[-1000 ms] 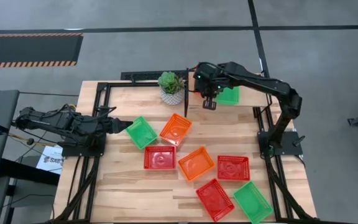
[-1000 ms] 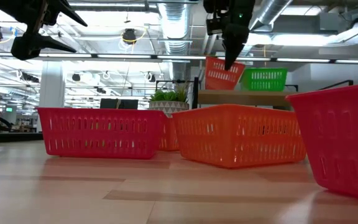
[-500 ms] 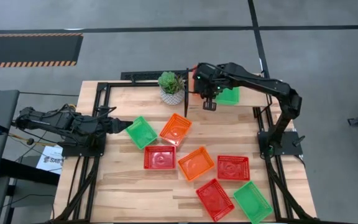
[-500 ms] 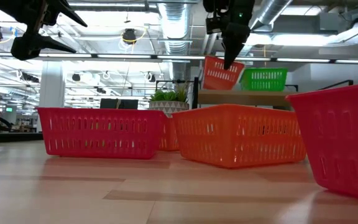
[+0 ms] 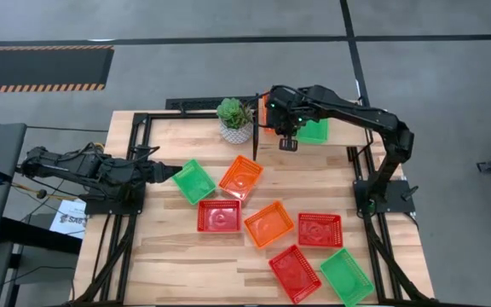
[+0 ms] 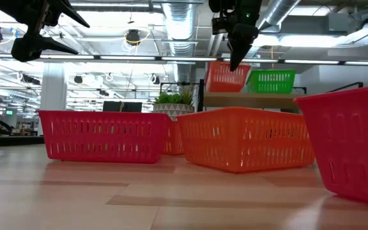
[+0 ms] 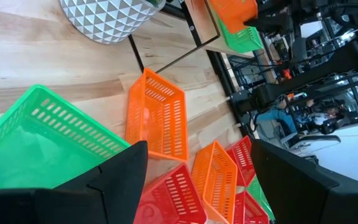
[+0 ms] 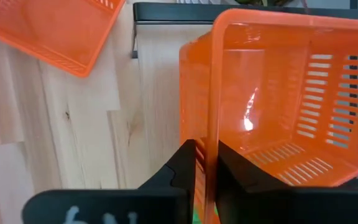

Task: Stack baskets on shelf by color
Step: Put the top right orange bin on the shelf, then stack the top orange bin on the orange bin on the shelf

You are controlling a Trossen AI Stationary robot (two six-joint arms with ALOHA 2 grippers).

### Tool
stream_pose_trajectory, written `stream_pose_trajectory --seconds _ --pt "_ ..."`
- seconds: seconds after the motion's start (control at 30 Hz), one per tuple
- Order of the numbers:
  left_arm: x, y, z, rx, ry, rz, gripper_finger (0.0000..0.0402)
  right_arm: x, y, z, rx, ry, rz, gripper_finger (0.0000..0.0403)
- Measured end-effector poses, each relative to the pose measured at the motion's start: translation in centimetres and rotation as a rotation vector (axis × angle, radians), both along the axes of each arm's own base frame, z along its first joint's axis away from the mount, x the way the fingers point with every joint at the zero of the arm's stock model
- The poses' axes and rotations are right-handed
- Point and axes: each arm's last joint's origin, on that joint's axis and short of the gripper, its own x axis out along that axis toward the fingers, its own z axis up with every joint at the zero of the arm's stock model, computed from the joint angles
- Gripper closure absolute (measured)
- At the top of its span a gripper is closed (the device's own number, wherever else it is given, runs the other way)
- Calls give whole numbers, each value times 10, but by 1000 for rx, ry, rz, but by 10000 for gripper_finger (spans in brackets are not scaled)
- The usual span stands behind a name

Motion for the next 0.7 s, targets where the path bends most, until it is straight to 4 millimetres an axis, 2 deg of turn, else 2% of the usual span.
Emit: stream_pose_trajectory --seconds 0.27,0.43,0.5,0.7 --pt "0 0 0 6 3 -3 128 -1 -2 0 -1 -1 -6 306" --pt "0 0 0 0 2 -10 128 -1 -1 2 -14 -10 -2 264" --pt "0 0 0 -6 3 -17 128 -2 1 11 -22 -31 -1 243" --pt "0 -1 0 -9 2 -17 128 -2 15 53 -23 -193 -82 193"
